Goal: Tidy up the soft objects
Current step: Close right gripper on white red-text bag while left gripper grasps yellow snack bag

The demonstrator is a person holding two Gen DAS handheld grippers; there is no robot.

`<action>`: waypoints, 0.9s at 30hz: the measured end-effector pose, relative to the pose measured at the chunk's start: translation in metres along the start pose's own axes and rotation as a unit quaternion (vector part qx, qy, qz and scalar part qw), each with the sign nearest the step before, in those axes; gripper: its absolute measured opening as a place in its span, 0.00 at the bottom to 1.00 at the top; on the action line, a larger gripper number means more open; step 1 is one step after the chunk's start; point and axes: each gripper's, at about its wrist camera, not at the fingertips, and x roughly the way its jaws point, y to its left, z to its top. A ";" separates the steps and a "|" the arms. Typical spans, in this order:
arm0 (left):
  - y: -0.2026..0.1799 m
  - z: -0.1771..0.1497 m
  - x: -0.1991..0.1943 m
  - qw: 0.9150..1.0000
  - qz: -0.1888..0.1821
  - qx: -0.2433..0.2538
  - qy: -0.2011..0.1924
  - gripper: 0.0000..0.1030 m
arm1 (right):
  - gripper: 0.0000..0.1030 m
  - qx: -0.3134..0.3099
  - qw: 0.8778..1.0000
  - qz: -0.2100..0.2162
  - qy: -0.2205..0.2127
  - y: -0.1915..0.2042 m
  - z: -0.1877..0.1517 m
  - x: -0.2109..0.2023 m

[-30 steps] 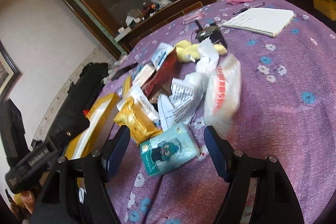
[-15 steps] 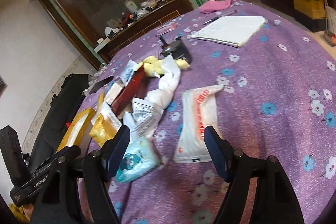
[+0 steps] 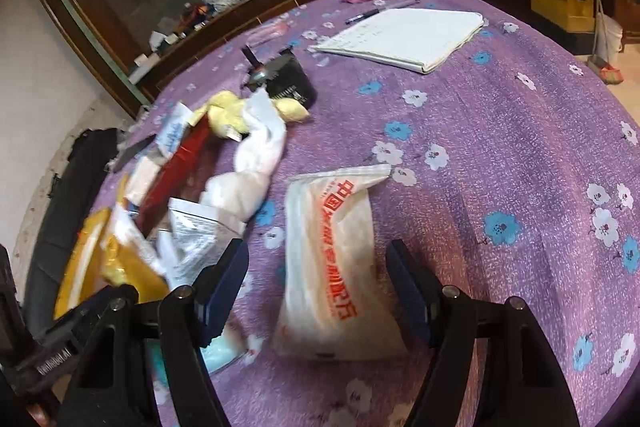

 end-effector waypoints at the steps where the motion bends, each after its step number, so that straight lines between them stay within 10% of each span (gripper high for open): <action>1: 0.000 0.002 0.004 1.000 0.007 -0.005 -0.001 0.73 | 0.44 0.002 1.000 -0.008 0.006 0.000 0.000 0.001; 3: 0.003 0.003 0.009 1.000 0.008 -0.020 0.005 0.54 | 0.39 -0.002 1.000 -0.012 0.002 0.000 -0.002 -0.002; 16: 0.042 -0.031 -0.022 0.991 -0.082 -0.078 0.067 0.43 | 0.37 -0.001 0.997 0.038 -0.068 0.000 -0.007 -0.022; 27: 0.062 -0.034 -0.067 0.989 -0.115 -0.091 0.030 0.43 | 0.37 0.004 0.990 0.113 -0.088 0.034 -0.009 -0.045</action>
